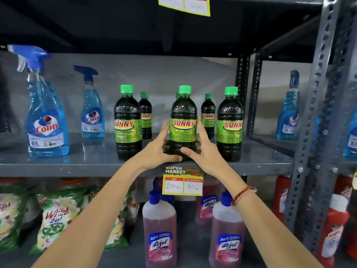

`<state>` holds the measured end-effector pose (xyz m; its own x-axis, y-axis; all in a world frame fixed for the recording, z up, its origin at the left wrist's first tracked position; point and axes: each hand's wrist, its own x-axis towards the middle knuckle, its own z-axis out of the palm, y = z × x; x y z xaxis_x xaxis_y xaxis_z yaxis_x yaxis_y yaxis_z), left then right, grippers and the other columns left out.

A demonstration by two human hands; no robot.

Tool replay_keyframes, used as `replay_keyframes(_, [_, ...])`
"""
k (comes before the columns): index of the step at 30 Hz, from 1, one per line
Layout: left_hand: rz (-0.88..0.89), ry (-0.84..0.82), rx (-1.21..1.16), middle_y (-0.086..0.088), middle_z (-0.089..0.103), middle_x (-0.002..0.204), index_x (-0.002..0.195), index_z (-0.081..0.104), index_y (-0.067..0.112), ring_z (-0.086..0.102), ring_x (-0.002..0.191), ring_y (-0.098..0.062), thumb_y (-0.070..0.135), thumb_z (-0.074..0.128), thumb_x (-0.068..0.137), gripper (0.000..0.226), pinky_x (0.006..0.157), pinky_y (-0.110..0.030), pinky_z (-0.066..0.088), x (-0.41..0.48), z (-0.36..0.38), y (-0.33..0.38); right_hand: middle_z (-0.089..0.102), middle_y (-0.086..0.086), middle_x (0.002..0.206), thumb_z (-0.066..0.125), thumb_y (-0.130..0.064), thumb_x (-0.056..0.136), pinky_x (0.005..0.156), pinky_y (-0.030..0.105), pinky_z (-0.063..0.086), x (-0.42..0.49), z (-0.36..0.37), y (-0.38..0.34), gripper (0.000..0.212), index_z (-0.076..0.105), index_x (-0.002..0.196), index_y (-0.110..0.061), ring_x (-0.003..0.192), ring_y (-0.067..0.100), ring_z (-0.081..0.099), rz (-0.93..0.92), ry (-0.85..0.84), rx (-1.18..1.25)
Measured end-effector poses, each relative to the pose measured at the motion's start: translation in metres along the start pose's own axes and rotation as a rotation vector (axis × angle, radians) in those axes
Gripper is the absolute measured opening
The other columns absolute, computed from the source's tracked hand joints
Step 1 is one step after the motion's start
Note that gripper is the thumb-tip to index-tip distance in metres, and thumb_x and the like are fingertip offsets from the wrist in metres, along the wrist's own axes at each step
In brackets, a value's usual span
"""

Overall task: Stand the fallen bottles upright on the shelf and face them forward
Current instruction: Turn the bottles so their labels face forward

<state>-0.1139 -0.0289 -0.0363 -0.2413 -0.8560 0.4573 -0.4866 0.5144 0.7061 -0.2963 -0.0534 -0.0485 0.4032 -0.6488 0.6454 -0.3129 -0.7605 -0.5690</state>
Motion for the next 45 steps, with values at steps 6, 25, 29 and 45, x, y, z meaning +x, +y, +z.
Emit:
replay_keyframes(6, [-0.015,-0.015,-0.05,-0.004,0.053,0.134,0.145,0.002,0.046,0.053,0.118,-0.015,0.007,0.079,0.071,0.113,0.101,-0.041,0.044,0.001,-0.002,-0.003,0.049,-0.001,0.144,0.063,-0.026,0.093,0.111,0.041,0.039,-0.001,-0.002,-0.001,0.09,-0.01,0.141,-0.049,0.13,0.017,0.05,0.0,-0.001,0.002])
replay_keyframes(25, [-0.04,0.074,0.154,-0.009,0.031,0.15,0.148,0.0,0.022,0.032,0.136,-0.017,0.018,0.065,0.086,0.091,0.109,-0.032,0.031,-0.032,-0.001,0.014,0.039,0.007,0.153,0.046,-0.043,0.098,0.11,0.025,0.037,-0.004,0.0,-0.02,0.068,0.019,0.155,-0.018,0.134,0.016,0.044,0.052,0.272,0.091])
replay_keyframes(29, [0.242,0.535,0.242,0.001,0.06,0.123,0.131,0.049,0.017,0.052,0.11,0.007,0.002,0.059,0.086,0.048,0.089,-0.012,0.045,-0.071,-0.016,0.012,0.061,0.006,0.111,0.051,-0.02,0.099,0.073,0.012,0.05,-0.005,0.029,-0.046,0.033,0.052,0.13,-0.008,0.09,0.001,0.058,-0.18,0.605,0.048])
replay_keyframes(45, [-0.181,0.095,-0.221,0.015,0.061,0.112,0.129,0.044,0.026,0.059,0.102,0.003,0.011,0.048,0.095,0.037,0.079,-0.011,0.049,-0.066,-0.108,-0.036,0.055,0.005,0.14,0.072,-0.026,0.085,0.106,0.03,0.039,0.041,0.11,-0.068,0.089,0.015,0.153,-0.019,0.128,0.022,0.053,0.101,-0.107,0.008])
